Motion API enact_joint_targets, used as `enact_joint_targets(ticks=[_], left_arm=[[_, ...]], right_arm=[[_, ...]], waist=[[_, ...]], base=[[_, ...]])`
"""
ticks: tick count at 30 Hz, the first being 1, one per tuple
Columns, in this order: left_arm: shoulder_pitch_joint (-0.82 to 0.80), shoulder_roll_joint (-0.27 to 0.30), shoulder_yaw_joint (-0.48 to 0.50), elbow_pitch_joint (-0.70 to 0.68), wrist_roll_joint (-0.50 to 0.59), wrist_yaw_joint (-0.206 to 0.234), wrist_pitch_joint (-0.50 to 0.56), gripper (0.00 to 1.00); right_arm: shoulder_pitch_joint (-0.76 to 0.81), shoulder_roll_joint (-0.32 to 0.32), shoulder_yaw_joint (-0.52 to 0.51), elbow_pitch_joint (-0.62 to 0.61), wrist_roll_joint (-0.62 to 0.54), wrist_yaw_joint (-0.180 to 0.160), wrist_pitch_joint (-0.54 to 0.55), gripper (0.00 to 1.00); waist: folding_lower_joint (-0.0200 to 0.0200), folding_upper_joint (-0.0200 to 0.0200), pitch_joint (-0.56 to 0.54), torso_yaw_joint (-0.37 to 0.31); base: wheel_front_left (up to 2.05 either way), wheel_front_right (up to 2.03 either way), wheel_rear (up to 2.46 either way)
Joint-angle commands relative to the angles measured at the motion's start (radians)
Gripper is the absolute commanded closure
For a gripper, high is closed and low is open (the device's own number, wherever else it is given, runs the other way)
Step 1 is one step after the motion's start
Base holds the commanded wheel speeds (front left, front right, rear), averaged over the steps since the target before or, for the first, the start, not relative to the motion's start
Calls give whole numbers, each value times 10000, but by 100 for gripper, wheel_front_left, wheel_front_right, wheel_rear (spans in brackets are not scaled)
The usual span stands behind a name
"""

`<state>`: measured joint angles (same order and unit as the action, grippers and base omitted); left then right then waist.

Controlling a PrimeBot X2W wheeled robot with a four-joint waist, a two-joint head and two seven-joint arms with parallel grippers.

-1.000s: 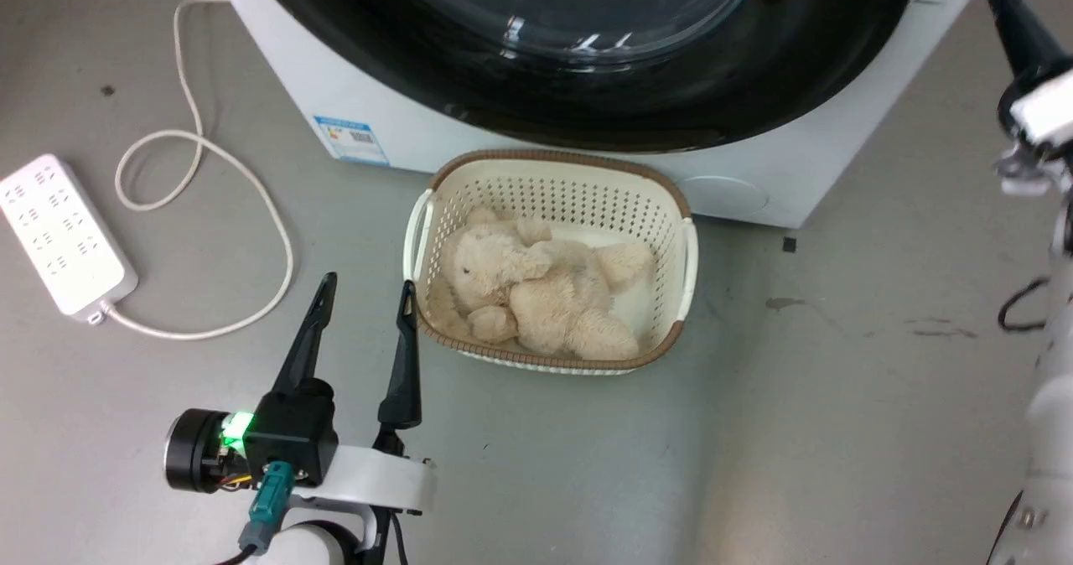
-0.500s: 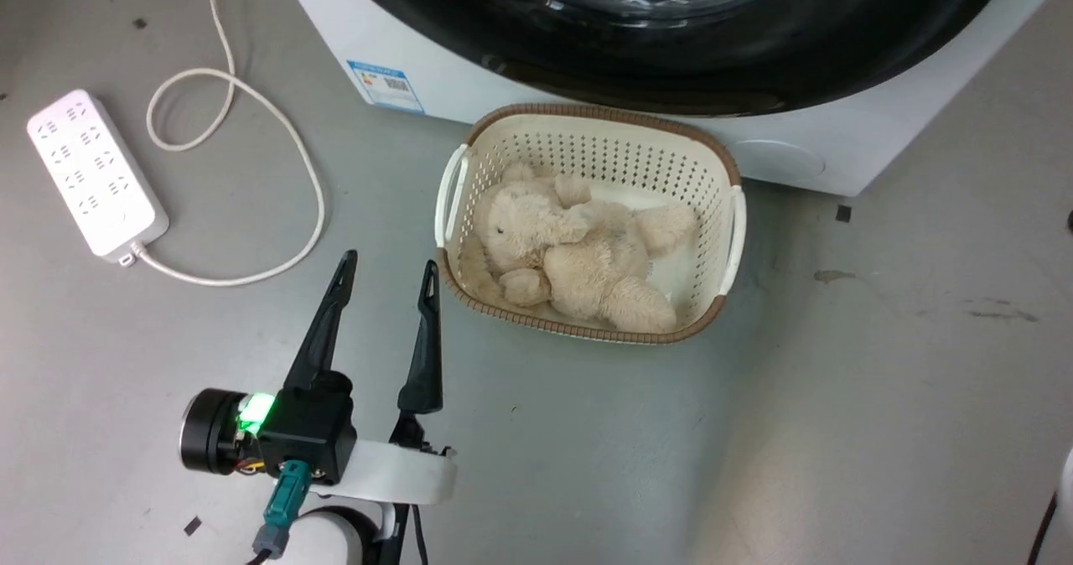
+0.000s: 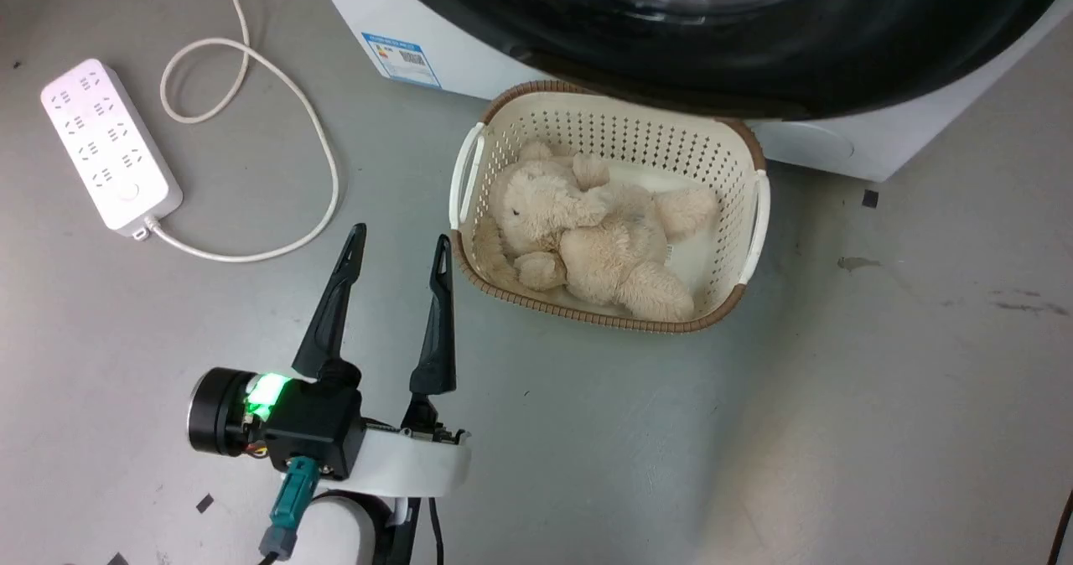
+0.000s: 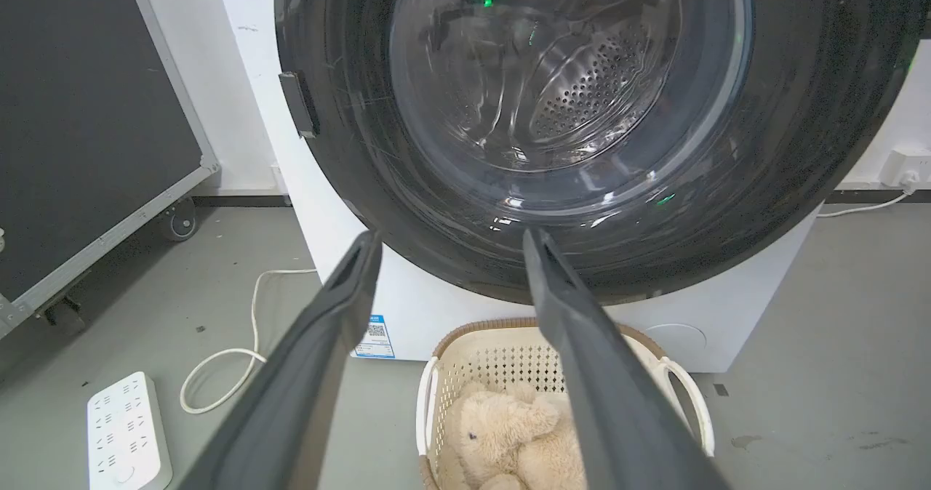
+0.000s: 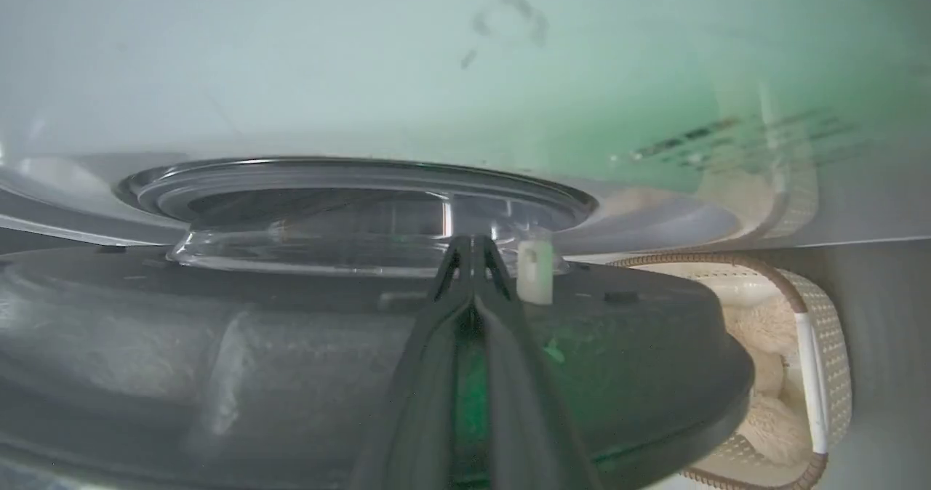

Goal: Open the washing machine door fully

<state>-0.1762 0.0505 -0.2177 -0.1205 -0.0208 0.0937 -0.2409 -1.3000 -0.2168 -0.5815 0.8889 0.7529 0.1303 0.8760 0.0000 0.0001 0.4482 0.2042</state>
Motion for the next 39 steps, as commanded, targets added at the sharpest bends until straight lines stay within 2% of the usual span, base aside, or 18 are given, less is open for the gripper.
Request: enact_joint_targets(ticks=[1,9,17,20,25,26,27,30,31,32,33,34,36,37,39], left_arm=[[-148,30,-106,25,-55,67,-152,0],[226,59,-108,366,-178,-5,-208,0],[935,103,-13,799,-339,-140,-208,0],[1224,105,-45,994,-443,-267,-208,0],[1586,127,-132,1394,-546,-465,-208,0],[1586,127,-132,1394,-546,-465,-208,0],[1688,126,-147,1492,-584,-500,-208,0],[1835,121,-133,1588,-673,-535,-208,0],[1835,121,-133,1588,-673,-535,-208,0],[1902,122,-132,1627,-702,-567,-208,0],[1902,122,-132,1627,-702,-567,-208,0],[1956,121,-125,1656,-731,-589,-208,0],[1977,119,-123,1669,-758,-605,-208,0],[2008,117,-111,1688,-802,-628,-208,0],[2024,116,-94,1692,-823,-632,-208,0]], right_arm=[[178,200,-166,122,266,4,650,100],[2067,1004,-413,-813,488,4,1774,100],[4445,1643,70,-2308,884,4,3137,100],[5216,1659,938,-2347,1869,4,3446,100],[6343,1662,2938,-2476,3749,4,3130,100],[6343,1662,2938,-2476,3749,4,3130,100],[6808,1663,3857,-2642,4480,4,2876,100],[7469,1664,5251,-2970,5493,4,2421,100],[7469,1664,5251,-2970,5493,4,2421,100],[7846,1664,6161,-3234,6064,4,2052,100],[7846,1664,6161,-3234,6064,4,2052,100],[8171,1664,7021,-3486,6560,4,1697,100],[8306,1664,7406,-3613,6740,4,1512,100],[8521,1664,8035,-3840,6987,4,1141,100],[8595,1664,8260,-3918,7073,4,960,100]], waist=[[0,-1,-221,-62],[0,-1,-1394,-333],[0,-1,-2784,-524],[0,-1,-3151,-524],[0,-1,-3537,-489],[0,-1,-3537,-489],[0,-1,-3663,-441],[0,-1,-3799,-361],[0,-1,-3799,-361],[0,-1,-3858,-305],[0,-1,-3858,-305],[0,-1,-3893,-248],[0,-1,-3906,-212],[0,-1,-3933,-153],[0,-1,-3941,-133]], base=[[0,0,0],[0,0,0],[0,0,0],[0,0,0],[0,0,0],[0,0,0],[0,0,0],[0,0,0],[0,0,0],[0,0,0],[0,0,0],[0,0,0],[0,0,0],[0,0,0],[0,0,0]])
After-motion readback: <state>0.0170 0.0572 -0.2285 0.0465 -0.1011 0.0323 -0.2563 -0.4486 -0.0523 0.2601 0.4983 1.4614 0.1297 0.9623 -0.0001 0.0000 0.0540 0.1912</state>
